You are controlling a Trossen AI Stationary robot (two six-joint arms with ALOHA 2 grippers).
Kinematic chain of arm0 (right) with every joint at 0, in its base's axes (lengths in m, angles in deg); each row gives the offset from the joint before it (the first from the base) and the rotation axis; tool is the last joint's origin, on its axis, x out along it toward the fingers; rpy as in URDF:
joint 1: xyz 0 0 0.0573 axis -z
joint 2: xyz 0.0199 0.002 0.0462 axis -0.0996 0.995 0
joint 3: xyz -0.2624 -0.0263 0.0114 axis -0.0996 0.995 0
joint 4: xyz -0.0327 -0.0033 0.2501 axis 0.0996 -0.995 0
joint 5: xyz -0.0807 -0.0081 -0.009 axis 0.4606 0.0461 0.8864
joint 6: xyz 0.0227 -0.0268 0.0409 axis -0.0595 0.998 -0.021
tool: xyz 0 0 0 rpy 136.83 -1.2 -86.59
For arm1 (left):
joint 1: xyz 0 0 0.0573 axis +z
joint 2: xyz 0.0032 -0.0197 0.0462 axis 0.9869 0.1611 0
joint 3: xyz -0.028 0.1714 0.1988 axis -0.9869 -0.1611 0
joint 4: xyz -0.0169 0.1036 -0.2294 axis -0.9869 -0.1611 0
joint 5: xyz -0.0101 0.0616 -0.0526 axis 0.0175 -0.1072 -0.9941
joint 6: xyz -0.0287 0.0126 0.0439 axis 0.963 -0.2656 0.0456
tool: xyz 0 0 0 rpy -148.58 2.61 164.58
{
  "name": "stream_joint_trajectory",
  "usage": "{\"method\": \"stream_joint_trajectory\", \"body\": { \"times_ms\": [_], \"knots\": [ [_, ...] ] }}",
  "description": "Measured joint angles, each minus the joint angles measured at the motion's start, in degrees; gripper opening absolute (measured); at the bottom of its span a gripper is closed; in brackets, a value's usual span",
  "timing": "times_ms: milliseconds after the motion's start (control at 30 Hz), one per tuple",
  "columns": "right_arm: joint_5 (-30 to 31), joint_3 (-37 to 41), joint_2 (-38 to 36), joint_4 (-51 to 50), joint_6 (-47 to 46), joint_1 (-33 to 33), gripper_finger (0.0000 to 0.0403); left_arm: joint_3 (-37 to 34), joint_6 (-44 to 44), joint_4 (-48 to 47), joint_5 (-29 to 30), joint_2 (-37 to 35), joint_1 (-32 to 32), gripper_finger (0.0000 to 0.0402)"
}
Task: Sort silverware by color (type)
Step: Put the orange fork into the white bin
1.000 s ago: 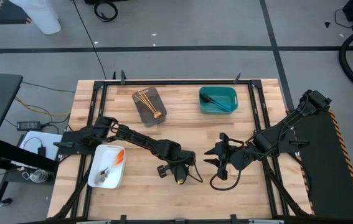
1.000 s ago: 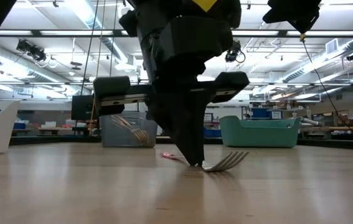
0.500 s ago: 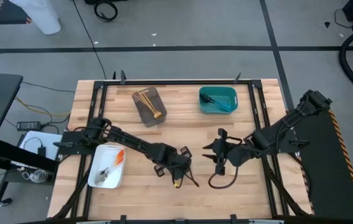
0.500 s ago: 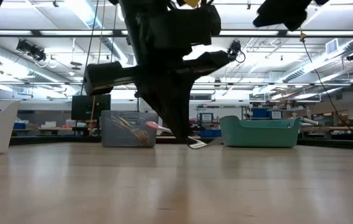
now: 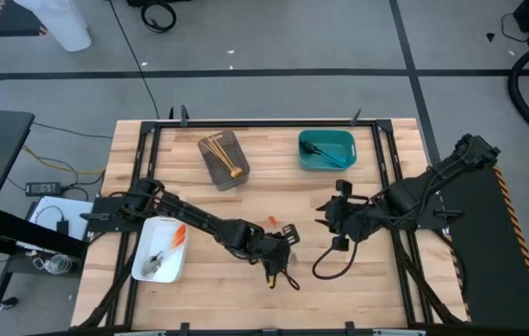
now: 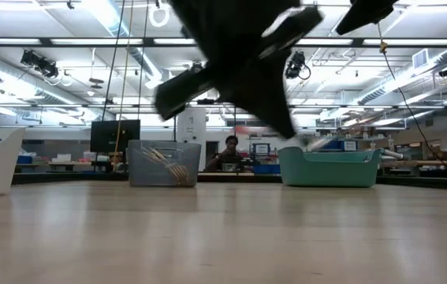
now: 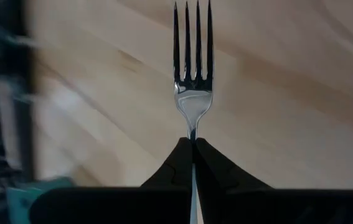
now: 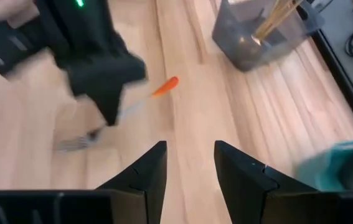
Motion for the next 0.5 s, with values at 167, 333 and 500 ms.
{"method": "stream_joint_trajectory", "body": {
  "times_ms": [167,333,500],
  "knots": [
    [-0.35,-2.57,0.04,-8.07,2.54,0.44,0.0144,0.01,-5.30,12.57,-0.33,-0.42,0.63,0.0009],
    [0.17,-2.62,0.10,-13.08,4.75,-0.87,0.0144,0.01,-8.54,24.26,-1.76,-0.53,1.30,0.0009],
    [7.80,-2.62,0.10,-15.76,3.18,-4.04,0.0134,0.01,-5.33,30.80,-6.01,-0.53,2.26,0.0009]
  ]
}}
